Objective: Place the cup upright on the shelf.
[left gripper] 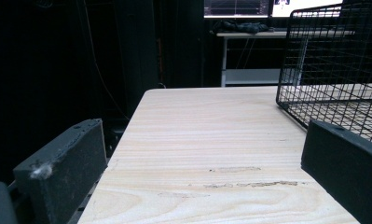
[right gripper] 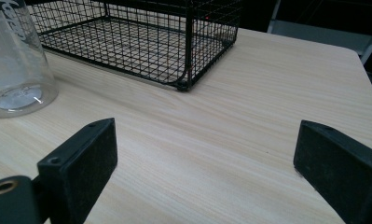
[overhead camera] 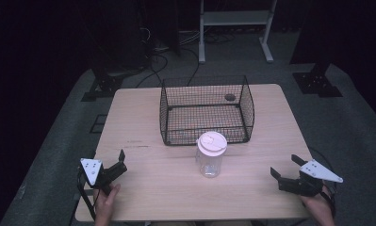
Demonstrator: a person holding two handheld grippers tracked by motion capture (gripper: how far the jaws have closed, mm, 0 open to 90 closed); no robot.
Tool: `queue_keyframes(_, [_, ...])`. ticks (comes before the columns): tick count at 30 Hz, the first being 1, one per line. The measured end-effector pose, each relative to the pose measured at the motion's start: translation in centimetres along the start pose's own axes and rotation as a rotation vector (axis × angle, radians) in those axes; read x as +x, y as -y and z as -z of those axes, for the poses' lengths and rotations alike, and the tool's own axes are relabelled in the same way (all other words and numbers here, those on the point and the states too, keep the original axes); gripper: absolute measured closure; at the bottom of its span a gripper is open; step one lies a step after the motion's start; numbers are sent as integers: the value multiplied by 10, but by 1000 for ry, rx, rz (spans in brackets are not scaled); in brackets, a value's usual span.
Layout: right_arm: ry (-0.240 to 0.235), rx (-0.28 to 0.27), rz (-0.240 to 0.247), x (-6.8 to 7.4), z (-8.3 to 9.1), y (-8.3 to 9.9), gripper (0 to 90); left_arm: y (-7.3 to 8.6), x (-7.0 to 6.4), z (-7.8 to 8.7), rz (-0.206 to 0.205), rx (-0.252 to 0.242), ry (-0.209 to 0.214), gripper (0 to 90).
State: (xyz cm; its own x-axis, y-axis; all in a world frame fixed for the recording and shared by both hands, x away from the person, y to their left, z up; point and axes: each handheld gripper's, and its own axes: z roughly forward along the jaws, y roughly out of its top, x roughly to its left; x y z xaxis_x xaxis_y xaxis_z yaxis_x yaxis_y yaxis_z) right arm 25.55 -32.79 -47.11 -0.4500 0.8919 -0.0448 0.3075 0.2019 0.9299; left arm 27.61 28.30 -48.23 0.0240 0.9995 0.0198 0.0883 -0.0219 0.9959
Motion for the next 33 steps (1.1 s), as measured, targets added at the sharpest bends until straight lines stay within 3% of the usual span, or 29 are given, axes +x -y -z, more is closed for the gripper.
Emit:
queue_keyframes(17, [-45,-24,62,14,-1,-21,30,0,0,1,1,-6,9,0])
queue_keyframes(33, [-110,-46,152,40,-7,-47,22,0,0,1,3,-5,10,0])
